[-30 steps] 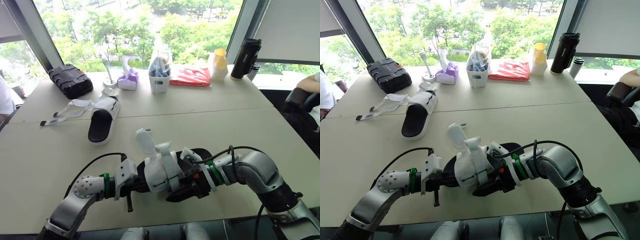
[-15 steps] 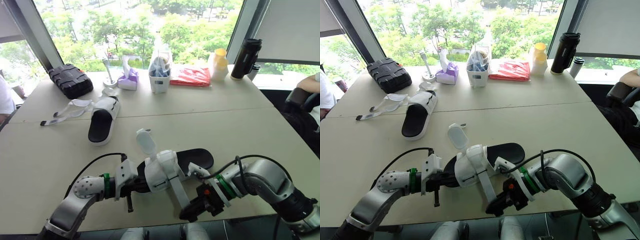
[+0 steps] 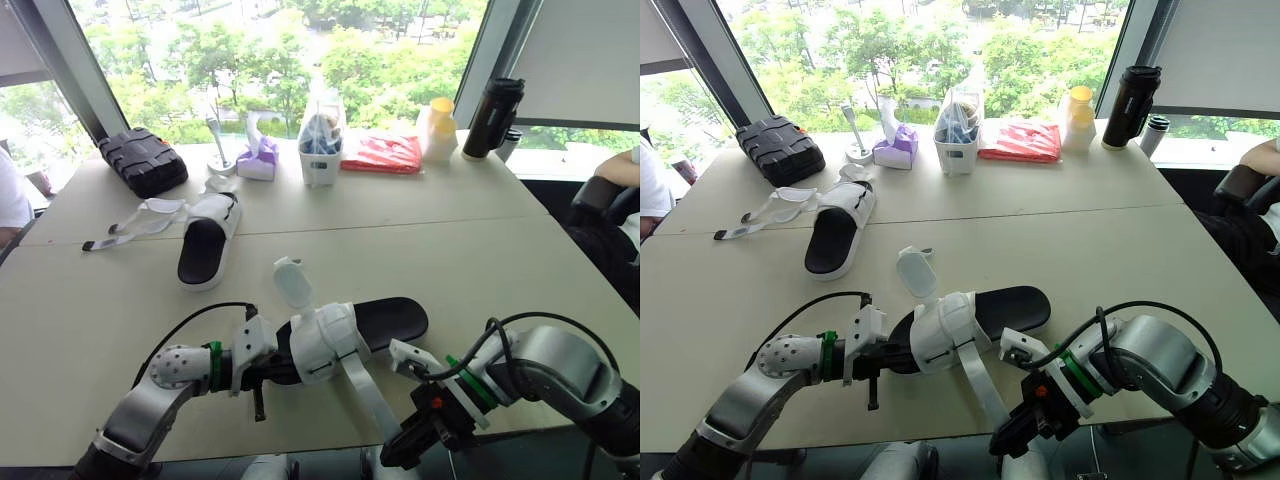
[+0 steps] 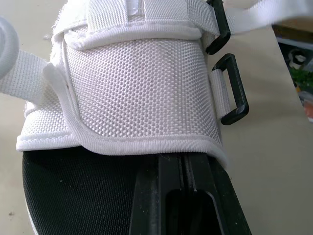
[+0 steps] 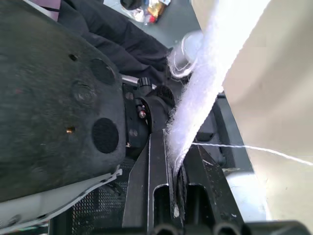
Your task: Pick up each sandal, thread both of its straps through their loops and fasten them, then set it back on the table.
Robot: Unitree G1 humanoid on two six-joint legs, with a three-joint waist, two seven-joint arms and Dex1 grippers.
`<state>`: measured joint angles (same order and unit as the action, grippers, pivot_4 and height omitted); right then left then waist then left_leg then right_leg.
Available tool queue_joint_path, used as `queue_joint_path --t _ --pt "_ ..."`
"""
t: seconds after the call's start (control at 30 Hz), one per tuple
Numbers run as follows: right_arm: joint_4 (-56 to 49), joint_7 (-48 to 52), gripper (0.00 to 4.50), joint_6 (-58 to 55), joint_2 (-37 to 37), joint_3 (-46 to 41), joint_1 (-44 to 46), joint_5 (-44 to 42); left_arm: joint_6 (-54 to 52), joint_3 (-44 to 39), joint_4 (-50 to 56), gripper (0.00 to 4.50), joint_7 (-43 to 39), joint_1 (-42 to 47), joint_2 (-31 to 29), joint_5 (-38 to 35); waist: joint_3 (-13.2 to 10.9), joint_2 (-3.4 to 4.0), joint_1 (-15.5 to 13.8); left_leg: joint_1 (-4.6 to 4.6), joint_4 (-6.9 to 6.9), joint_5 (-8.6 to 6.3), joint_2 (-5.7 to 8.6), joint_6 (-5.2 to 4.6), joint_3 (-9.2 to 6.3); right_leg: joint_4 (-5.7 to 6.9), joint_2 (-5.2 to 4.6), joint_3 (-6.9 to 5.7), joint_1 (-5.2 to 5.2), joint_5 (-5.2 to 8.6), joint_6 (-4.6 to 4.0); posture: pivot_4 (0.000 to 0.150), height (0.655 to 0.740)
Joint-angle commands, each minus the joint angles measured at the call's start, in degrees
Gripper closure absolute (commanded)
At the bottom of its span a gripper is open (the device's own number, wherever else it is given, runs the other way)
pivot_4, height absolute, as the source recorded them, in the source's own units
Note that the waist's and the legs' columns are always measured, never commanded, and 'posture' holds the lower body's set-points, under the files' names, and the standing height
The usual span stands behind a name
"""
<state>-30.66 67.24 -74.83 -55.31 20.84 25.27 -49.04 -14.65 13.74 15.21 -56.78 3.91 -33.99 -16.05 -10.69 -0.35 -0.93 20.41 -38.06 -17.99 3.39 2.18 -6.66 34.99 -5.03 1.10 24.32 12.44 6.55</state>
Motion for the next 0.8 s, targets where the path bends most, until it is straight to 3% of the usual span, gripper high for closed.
queue_joint_path --t 0.03,0.17,0.33,0.57,0.8 --pt "-2.26 2.41 4.44 -0.86 -1.51 -6.53 5.5 -5.28 -0.61 4.07 -4.73 4.5 -0.11 -0.19 -0.57 4.46 0.01 -0.01 -0.04 -0.03 -0.01 0.0 0.0 0.0 -0.01 0.0 0.0 -0.01 -0.05 0.0 0.0 0.15 0.74" --pt "0.38 3.18 4.44 -1.28 -0.97 -8.62 12.54 -6.89 0.28 4.55 -6.38 4.5 -0.36 0.46 -0.15 4.98 0.01 0.01 -0.25 -0.01 -0.01 0.0 0.0 0.0 -0.02 -0.03 0.0 -0.03 -0.06 0.0 0.0 0.15 0.74" --pt "8.43 3.19 4.44 2.12 3.46 -5.55 21.63 -2.65 1.42 5.19 -7.73 4.5 -0.38 0.85 0.36 5.5 0.01 0.02 -0.84 0.0 -0.02 0.0 0.01 0.0 0.0 -0.05 -0.01 -0.01 -0.02 -0.01 -0.02 0.15 0.74" --pt "19.79 3.79 4.44 12.09 9.78 3.66 24.87 9.42 2.13 5.3 -8.37 4.5 -0.07 0.9 0.38 5.55 0.04 0.05 -1.14 0.03 -0.01 0.0 0.01 0.0 0.02 -0.05 -0.01 0.0 0.04 -0.17 -0.22 0.15 0.74" --pt "29.79 3.29 4.44 16.14 15.95 6.13 27.08 16.25 2.11 4.9 -7.99 4.5 0.47 0.3 0.04 5.38 0.06 0.08 -0.85 -0.04 -0.01 0.01 0.0 0.01 0.01 0.01 0.02 0.0 0.01 -0.18 -0.25 0.15 0.74"
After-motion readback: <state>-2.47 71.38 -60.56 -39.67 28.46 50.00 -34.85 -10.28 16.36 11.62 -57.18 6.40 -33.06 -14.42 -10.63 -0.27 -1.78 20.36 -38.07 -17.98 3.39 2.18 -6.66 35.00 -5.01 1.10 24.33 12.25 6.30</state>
